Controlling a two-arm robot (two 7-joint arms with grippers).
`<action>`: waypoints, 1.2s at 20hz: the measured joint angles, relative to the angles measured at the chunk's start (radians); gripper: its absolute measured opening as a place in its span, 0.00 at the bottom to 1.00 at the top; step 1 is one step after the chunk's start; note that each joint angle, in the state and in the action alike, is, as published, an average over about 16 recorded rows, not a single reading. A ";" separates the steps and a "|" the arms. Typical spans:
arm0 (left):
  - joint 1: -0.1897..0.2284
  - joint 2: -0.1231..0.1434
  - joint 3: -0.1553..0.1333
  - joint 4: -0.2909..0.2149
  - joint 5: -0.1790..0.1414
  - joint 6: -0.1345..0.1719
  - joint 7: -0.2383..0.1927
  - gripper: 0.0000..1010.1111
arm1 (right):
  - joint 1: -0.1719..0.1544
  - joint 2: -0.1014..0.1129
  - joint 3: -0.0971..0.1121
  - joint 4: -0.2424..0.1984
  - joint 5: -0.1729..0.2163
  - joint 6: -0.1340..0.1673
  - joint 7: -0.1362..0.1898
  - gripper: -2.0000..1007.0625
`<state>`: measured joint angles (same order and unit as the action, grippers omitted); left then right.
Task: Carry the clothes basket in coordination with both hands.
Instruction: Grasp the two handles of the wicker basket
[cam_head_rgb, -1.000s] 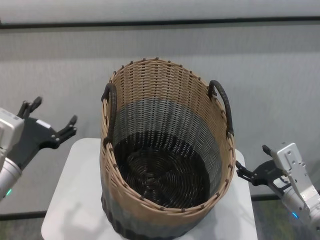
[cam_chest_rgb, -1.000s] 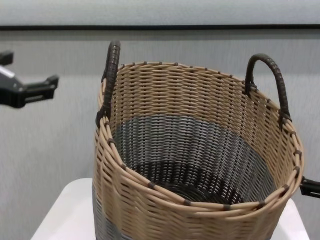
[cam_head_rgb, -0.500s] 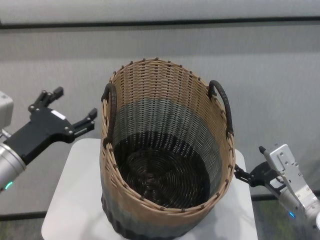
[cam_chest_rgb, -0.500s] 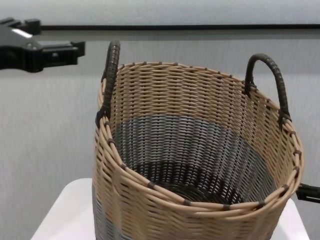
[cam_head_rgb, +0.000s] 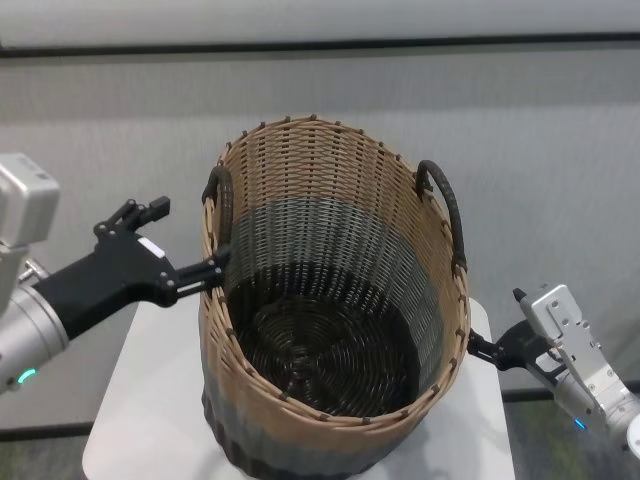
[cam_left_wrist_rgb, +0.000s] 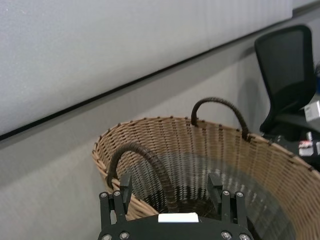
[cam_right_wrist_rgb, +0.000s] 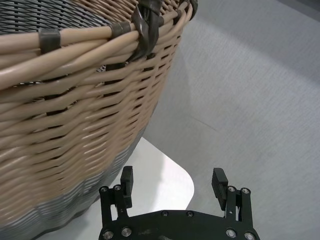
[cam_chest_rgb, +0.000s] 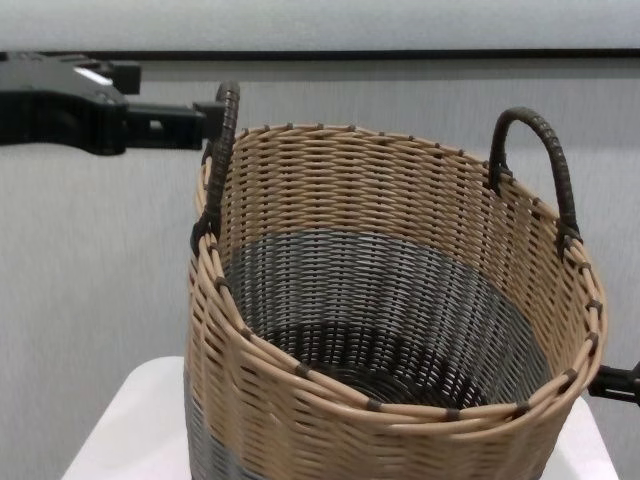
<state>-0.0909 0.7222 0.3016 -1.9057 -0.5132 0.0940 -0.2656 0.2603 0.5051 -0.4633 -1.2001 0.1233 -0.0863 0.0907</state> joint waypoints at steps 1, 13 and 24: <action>-0.003 -0.001 0.002 -0.004 -0.003 0.019 -0.003 0.99 | 0.001 -0.001 0.000 0.001 -0.003 0.001 0.002 0.99; -0.069 -0.078 0.023 0.013 -0.020 0.235 0.031 0.99 | 0.012 -0.014 0.006 0.009 -0.046 0.005 0.018 0.99; -0.139 -0.174 0.035 0.078 -0.002 0.358 0.086 0.99 | 0.014 -0.026 0.017 0.014 -0.082 0.005 0.029 0.99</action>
<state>-0.2301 0.5480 0.3364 -1.8278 -0.5148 0.4520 -0.1797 0.2748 0.4791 -0.4458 -1.1863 0.0414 -0.0808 0.1196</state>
